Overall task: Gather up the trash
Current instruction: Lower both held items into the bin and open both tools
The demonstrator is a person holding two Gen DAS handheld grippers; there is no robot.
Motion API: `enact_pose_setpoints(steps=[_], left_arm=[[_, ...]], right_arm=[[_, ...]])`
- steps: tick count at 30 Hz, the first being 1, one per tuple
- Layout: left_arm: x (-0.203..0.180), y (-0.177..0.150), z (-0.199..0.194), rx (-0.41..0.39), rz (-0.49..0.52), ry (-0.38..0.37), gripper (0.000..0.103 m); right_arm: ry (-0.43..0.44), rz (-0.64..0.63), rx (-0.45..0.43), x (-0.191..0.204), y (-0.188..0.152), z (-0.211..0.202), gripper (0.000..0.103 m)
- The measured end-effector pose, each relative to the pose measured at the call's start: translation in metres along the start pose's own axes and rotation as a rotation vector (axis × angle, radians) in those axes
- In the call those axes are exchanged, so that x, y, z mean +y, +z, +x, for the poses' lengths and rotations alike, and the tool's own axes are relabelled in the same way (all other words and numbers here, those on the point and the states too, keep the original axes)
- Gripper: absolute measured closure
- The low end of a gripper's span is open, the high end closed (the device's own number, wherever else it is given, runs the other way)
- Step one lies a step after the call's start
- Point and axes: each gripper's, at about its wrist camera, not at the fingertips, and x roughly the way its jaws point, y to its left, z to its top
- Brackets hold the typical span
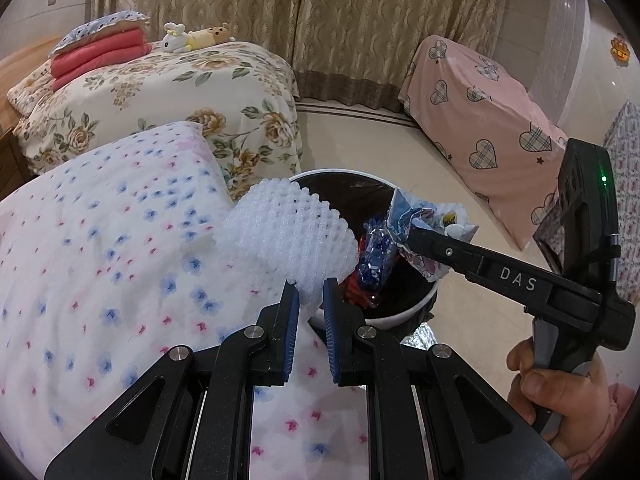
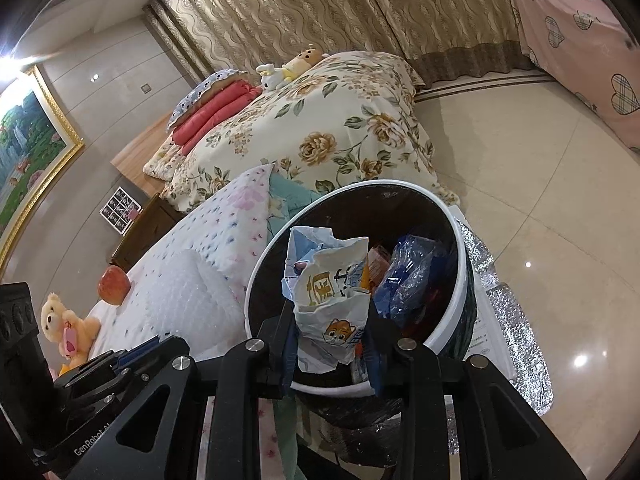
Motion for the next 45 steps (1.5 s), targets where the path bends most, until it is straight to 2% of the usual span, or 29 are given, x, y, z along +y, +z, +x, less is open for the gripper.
enact_pose_setpoints(steps=[45], left_arm=[[-0.011, 0.02, 0.033, 0.033, 0.024, 0.002, 0.091]], right_arm=[[-0.009, 0.002, 0.016, -0.012, 0.016, 0.01, 0.073]])
